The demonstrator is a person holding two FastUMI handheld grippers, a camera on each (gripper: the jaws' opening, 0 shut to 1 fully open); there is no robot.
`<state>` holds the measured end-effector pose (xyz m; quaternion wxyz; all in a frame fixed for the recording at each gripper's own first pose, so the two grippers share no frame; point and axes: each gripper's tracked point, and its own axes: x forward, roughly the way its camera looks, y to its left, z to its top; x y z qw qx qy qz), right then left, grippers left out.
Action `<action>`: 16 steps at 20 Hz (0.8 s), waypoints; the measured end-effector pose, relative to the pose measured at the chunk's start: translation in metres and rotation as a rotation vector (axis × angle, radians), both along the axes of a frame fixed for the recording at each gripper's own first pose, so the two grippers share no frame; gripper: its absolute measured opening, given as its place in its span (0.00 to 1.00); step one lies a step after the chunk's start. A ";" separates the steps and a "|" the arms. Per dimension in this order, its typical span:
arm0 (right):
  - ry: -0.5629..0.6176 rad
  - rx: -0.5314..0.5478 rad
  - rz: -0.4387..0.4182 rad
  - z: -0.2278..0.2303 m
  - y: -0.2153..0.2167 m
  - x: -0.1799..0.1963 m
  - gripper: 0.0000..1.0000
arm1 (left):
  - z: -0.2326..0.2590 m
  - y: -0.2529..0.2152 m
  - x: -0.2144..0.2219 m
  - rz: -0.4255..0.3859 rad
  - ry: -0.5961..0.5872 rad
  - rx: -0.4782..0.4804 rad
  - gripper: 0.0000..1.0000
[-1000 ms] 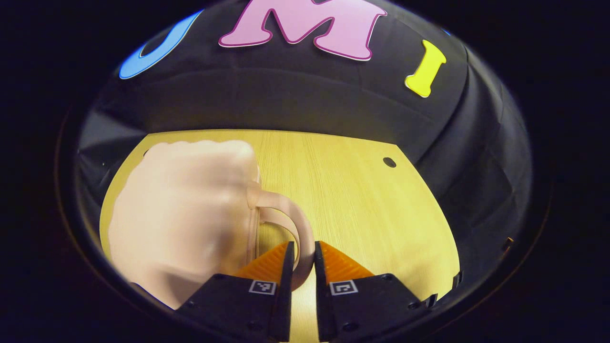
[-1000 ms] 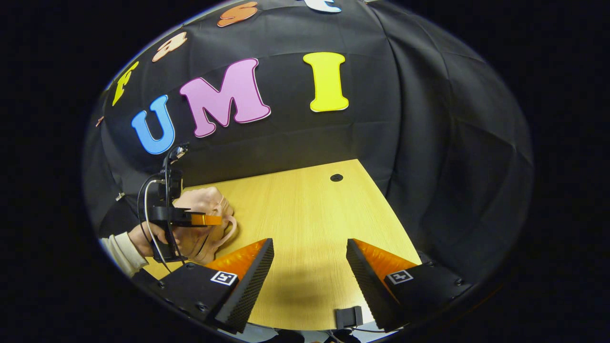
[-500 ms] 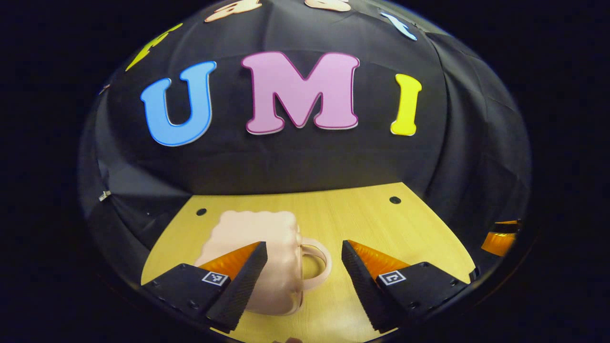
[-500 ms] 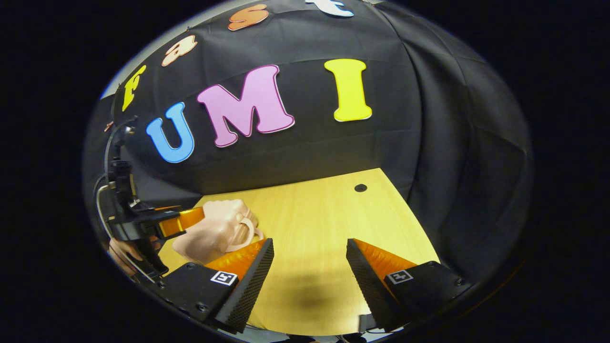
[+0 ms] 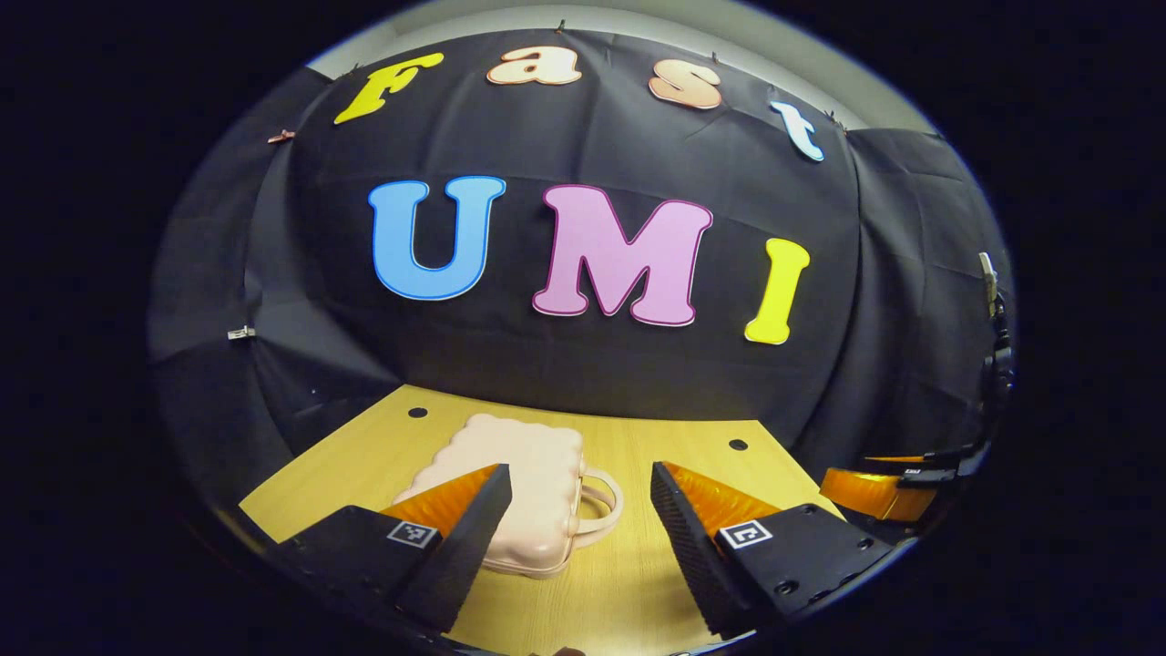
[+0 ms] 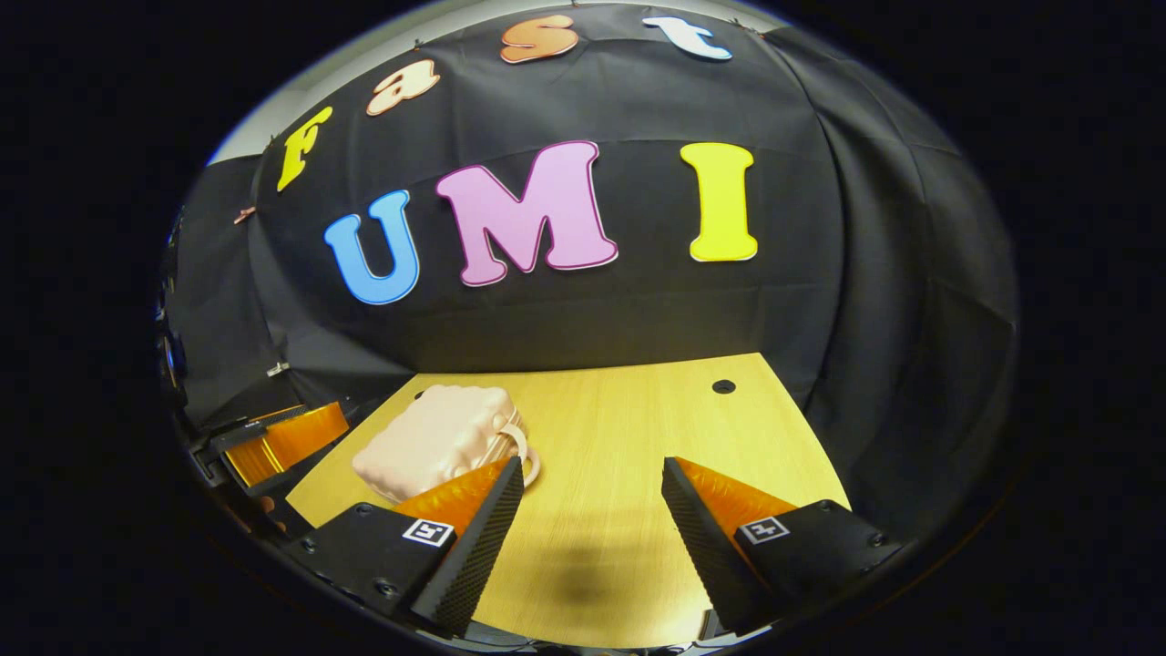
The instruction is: First open the suitcase, pack the skin care products into it, and then close the suitcase.
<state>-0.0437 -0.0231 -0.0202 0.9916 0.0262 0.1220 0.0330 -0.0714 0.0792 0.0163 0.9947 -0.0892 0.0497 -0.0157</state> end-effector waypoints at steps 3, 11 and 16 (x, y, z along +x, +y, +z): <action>0.024 -0.012 0.033 -0.006 0.010 -0.001 0.97 | 0.002 0.003 -0.011 0.015 -0.010 -0.012 0.96; 0.002 -0.014 0.077 0.001 0.029 -0.005 0.97 | 0.011 0.018 -0.038 0.058 -0.053 -0.005 0.96; -0.001 -0.020 0.077 0.003 0.029 -0.007 0.97 | 0.010 0.027 -0.042 0.083 -0.049 -0.019 0.96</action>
